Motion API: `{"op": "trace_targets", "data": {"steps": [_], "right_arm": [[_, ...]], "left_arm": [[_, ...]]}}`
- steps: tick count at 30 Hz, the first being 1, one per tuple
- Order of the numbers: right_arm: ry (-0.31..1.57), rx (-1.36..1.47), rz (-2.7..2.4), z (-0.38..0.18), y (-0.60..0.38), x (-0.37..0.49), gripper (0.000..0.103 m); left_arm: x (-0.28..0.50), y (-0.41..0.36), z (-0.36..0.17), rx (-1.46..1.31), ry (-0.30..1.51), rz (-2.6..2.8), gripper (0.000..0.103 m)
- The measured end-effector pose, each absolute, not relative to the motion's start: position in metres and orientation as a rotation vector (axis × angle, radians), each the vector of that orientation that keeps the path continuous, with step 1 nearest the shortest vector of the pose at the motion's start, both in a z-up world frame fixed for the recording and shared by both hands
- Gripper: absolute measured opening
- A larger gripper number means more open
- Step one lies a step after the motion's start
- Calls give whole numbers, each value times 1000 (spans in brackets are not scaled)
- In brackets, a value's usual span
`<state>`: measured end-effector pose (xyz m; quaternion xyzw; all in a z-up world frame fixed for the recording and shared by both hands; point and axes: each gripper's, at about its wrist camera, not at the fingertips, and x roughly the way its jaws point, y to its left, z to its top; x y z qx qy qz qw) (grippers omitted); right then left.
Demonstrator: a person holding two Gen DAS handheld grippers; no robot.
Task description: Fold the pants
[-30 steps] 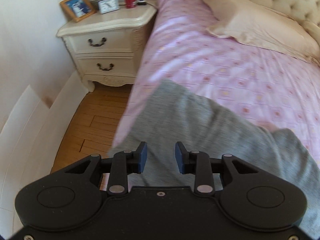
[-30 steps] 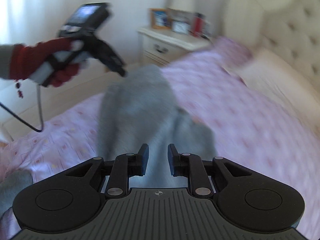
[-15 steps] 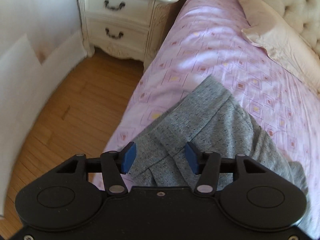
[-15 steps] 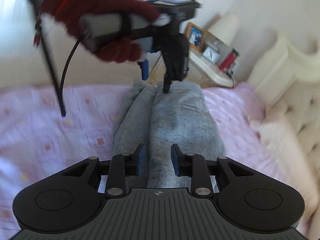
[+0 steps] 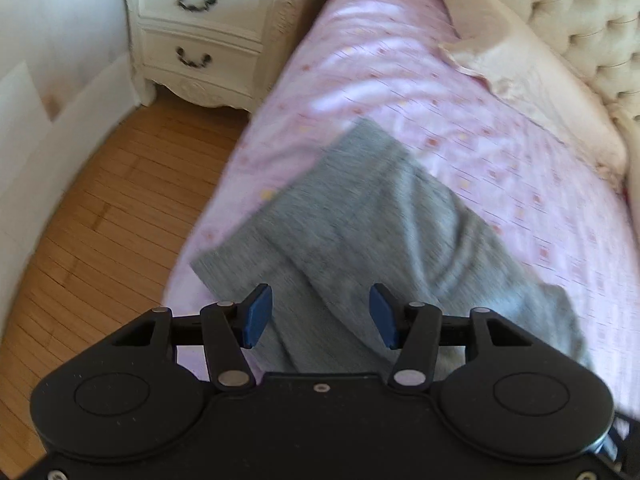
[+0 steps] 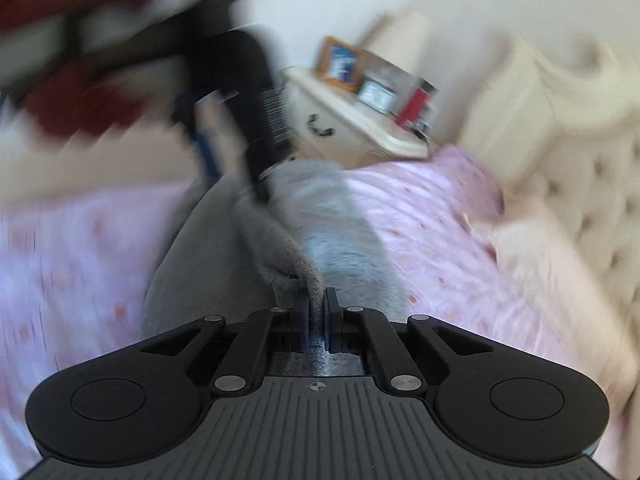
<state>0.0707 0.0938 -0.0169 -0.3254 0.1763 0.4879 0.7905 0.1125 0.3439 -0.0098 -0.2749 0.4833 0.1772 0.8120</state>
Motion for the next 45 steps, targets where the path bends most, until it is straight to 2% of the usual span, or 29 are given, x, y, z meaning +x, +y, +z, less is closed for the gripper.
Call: {"op": "trace_targets", "data": {"steps": [4, 10, 14, 29, 30, 31, 32, 34, 36, 38, 40, 45], "right_arm": [[505, -532, 1030, 0, 87, 97, 6], [590, -411, 1016, 0, 81, 121, 6], [636, -348, 1015, -2, 79, 130, 6], [640, -353, 1142, -11, 84, 112, 6], [645, -346, 1144, -11, 84, 112, 6], [649, -337, 1147, -12, 84, 112, 6], [654, -328, 1152, -12, 84, 111, 6], [660, -302, 1164, -10, 85, 107, 6], [657, -281, 1199, -7, 88, 100, 6], [650, -284, 1239, -6, 94, 89, 6], [660, -292, 1265, -11, 101, 81, 6], [658, -353, 1345, -25, 120, 59, 5]], "left_arm": [[113, 329, -7, -646, 1043, 289, 59], [116, 325, -23, -866, 1090, 280, 60], [102, 320, -21, -912, 1026, 323, 60], [131, 329, -44, -1056, 940, 455, 63], [132, 330, -44, -1056, 932, 473, 60], [134, 329, -42, -1037, 926, 494, 45], [136, 328, -37, -984, 921, 532, 35], [140, 325, -26, -864, 925, 551, 24], [141, 322, -10, -758, 912, 555, 21], [136, 319, 10, -656, 884, 555, 14], [127, 317, 26, -559, 862, 559, 13], [106, 330, 14, -526, 925, 631, 9]]}}
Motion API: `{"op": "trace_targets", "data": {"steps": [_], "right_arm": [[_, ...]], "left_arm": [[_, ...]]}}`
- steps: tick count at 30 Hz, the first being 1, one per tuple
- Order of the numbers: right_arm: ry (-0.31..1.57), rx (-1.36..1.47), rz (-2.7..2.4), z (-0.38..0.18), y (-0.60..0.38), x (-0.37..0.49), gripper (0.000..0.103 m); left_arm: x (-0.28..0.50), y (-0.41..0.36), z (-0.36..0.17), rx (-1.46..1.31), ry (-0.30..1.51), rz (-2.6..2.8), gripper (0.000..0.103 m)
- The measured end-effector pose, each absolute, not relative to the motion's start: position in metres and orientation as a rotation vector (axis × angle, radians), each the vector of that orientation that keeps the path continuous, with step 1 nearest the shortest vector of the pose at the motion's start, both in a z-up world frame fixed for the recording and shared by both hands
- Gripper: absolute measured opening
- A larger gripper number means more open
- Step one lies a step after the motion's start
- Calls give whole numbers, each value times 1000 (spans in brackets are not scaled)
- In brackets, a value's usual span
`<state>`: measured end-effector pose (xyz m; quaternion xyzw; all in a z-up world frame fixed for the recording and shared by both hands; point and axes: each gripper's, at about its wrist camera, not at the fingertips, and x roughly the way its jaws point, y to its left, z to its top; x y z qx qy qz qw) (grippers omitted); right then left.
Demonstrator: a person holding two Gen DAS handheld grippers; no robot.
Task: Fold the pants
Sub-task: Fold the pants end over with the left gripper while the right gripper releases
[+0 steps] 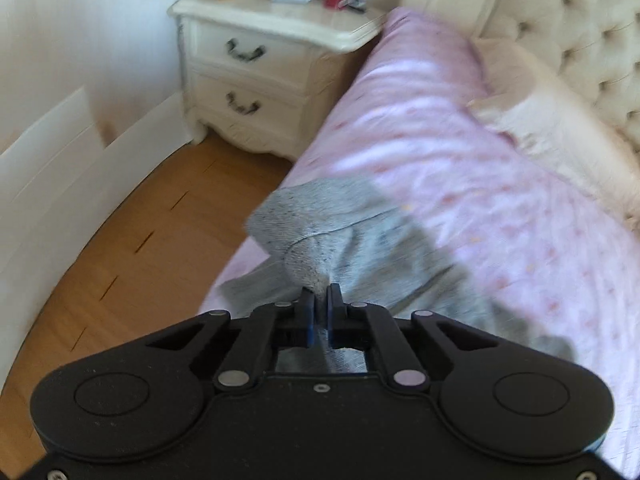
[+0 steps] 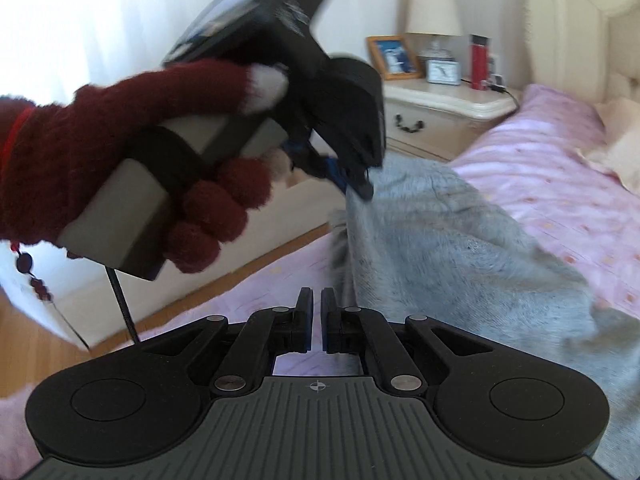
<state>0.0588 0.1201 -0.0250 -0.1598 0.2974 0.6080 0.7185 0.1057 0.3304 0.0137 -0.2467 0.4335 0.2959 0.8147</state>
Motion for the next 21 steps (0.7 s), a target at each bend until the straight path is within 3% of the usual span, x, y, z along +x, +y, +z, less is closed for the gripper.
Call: {"op": "trace_targets", "data": {"steps": [4, 9, 11, 13, 16, 21], "right_arm": [[633, -374, 1384, -25, 119, 53, 5], [528, -367, 1263, -11, 102, 70, 9], [566, -383, 1253, -14, 101, 77, 18], [634, -390, 1225, -23, 101, 80, 18], [914, -379, 1242, -51, 106, 87, 22], [851, -346, 1318, -34, 88, 96, 21]], "left_arm": [[98, 340, -12, -549, 992, 668, 10], [108, 336, -3, -466, 978, 645, 10], [113, 338, -10, -458, 1009, 657, 10], [112, 342, -19, -468, 1034, 673, 12], [112, 343, -28, -451, 1042, 684, 16], [106, 338, -18, -383, 1029, 732, 19]]}}
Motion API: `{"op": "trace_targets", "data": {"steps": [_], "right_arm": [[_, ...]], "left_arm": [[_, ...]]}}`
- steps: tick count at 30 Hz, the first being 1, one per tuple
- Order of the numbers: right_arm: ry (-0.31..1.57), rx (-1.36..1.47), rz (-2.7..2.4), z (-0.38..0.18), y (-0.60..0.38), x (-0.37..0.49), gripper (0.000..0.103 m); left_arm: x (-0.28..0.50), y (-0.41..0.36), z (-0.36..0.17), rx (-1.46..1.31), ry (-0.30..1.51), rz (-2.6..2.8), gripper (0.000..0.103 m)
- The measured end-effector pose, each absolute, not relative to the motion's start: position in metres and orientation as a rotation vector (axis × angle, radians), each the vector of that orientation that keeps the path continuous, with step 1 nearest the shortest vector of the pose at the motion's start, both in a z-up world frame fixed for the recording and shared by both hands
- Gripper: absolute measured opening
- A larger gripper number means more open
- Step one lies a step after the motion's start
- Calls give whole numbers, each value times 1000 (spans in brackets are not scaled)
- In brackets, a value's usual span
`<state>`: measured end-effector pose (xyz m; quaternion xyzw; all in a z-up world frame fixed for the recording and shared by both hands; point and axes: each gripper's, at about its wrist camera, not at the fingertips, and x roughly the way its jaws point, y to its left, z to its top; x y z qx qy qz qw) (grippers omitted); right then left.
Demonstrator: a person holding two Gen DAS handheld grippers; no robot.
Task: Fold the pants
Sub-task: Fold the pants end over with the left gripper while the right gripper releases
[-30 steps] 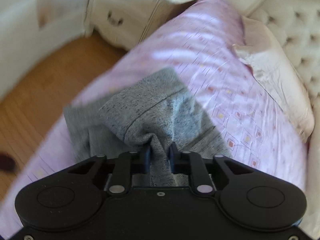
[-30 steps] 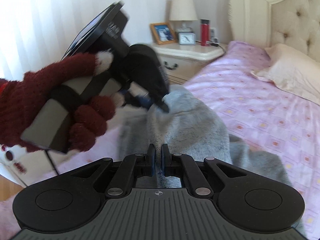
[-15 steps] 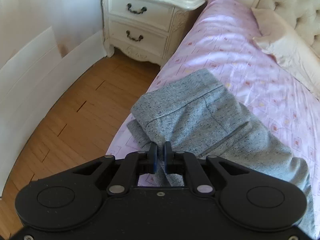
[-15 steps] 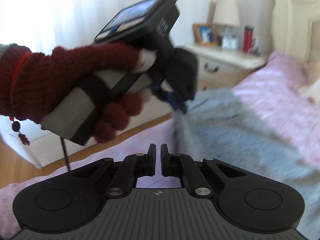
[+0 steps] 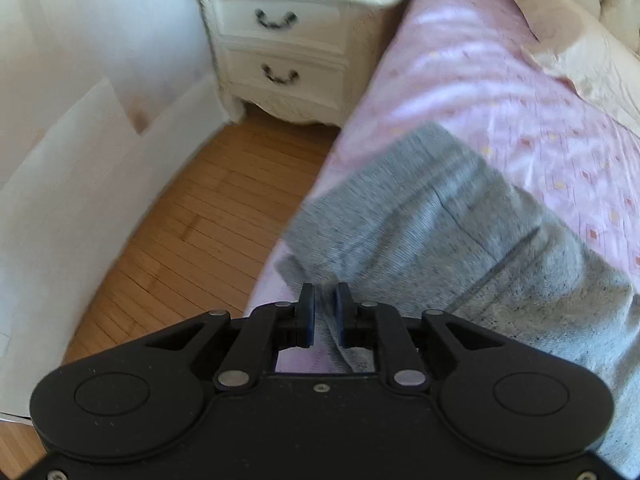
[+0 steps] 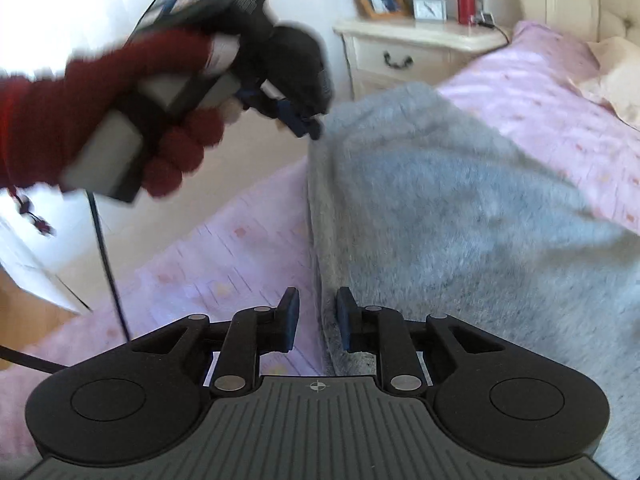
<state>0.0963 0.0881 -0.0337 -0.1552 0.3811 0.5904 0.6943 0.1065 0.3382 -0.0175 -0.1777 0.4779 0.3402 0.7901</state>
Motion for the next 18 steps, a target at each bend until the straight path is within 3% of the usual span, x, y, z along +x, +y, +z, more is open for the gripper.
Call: {"op": "trace_targets", "data": {"steps": [3, 8, 11, 18], "right_arm": [[800, -225, 1295, -14, 68, 121, 21], [712, -99, 1073, 3, 39, 190, 22], [798, 15, 935, -2, 25, 238, 27], [953, 174, 839, -32, -2, 275, 28]], "left_arm": [[98, 324, 7, -264, 932, 893, 16], [113, 305, 32, -322, 828, 747, 16], [140, 289, 22, -347, 880, 580, 17], [148, 267, -36, -284, 1035, 402, 19]]}}
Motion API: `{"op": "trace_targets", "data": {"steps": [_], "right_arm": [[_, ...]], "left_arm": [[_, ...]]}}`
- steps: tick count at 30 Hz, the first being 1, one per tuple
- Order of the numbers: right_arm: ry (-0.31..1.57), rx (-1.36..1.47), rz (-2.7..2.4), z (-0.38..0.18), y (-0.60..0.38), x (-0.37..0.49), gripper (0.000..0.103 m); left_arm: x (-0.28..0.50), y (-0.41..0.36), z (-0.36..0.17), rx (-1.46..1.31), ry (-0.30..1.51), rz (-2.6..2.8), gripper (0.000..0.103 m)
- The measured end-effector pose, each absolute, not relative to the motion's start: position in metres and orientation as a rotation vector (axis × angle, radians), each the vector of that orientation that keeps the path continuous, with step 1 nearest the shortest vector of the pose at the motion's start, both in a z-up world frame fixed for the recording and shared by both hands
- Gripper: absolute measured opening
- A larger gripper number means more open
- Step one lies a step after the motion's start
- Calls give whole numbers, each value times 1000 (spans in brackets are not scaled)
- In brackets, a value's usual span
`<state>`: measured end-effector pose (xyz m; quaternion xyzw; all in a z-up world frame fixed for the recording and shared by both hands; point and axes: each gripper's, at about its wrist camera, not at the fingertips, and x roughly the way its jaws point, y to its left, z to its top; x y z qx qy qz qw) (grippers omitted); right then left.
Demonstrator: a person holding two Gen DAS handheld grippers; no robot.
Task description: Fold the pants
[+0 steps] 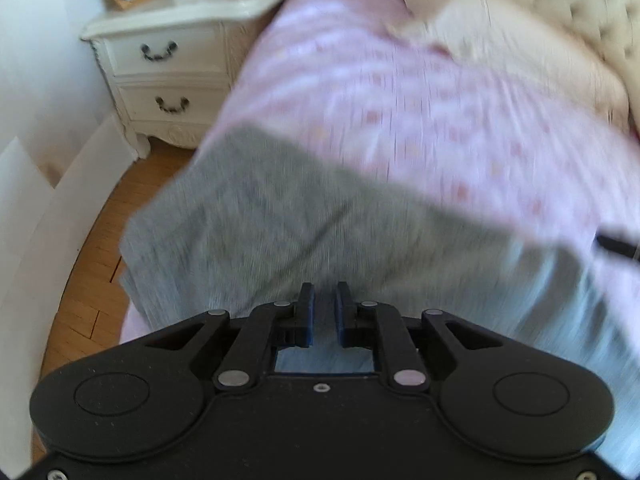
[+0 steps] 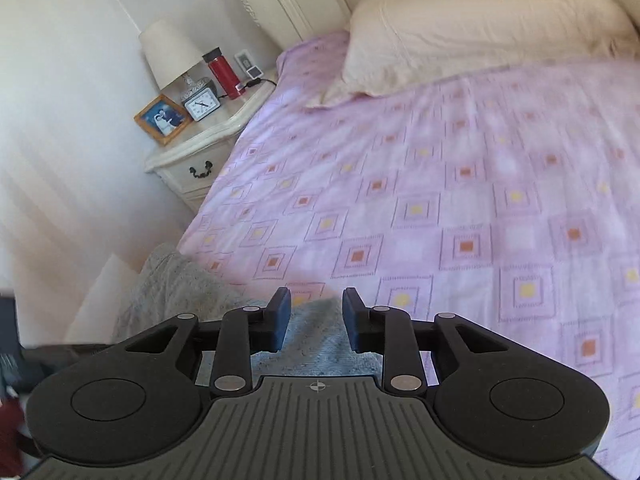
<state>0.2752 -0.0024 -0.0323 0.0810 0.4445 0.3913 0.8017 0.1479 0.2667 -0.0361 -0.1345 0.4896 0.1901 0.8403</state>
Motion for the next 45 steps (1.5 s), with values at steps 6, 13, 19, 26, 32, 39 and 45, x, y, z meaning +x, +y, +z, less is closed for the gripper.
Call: {"op": "trace_targets", "data": {"steps": [6, 13, 19, 26, 32, 39, 45], "right_arm": [[1001, 114, 851, -50, 10, 265, 28], [838, -46, 984, -31, 14, 221, 16], [854, 16, 839, -38, 1, 249, 38], [793, -36, 907, -39, 5, 224, 13], [603, -387, 1101, -31, 27, 134, 2], [603, -466, 1112, -44, 27, 111, 5], [682, -280, 1073, -26, 9, 155, 28]], "left_arm": [[137, 258, -37, -167, 989, 316, 20], [136, 264, -34, -220, 992, 326, 20], [137, 264, -35, -222, 994, 332, 20], [137, 268, -35, -243, 1003, 327, 20], [138, 267, -35, -235, 1000, 335, 20], [137, 266, -35, -231, 996, 336, 19], [135, 266, -35, -233, 989, 332, 19]]}}
